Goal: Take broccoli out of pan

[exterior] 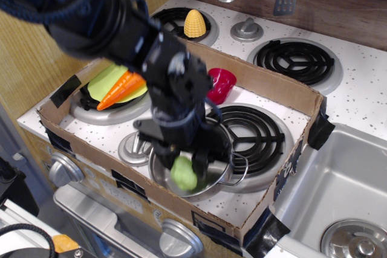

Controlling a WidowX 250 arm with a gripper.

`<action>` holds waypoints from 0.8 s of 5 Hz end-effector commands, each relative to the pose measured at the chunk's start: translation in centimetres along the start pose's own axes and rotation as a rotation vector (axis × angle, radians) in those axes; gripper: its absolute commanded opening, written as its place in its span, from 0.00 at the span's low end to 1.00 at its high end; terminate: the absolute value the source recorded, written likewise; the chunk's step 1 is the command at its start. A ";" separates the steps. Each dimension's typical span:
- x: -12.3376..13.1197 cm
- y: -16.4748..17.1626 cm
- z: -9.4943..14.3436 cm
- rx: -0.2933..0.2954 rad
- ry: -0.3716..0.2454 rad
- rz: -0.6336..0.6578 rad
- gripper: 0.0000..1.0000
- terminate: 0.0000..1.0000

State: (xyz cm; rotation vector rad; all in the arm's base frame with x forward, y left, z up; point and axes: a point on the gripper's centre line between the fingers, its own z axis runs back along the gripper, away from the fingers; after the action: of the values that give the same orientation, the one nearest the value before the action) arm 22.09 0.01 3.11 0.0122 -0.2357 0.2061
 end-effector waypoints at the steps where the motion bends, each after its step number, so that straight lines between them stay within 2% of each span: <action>1: 4.8 0.3 4.0 0.023 0.042 -0.021 0.00 0.00; 2: 6.8 0.1 5.4 0.056 0.044 -0.047 0.00 0.00; 3: 8.8 0.4 5.5 0.067 0.024 -0.106 0.00 0.00; 4: 10.4 2.5 4.5 0.057 -0.041 -0.163 0.00 0.00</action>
State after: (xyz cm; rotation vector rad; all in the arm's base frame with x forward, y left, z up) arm 29.76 4.50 8.48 0.0843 -0.2321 0.0394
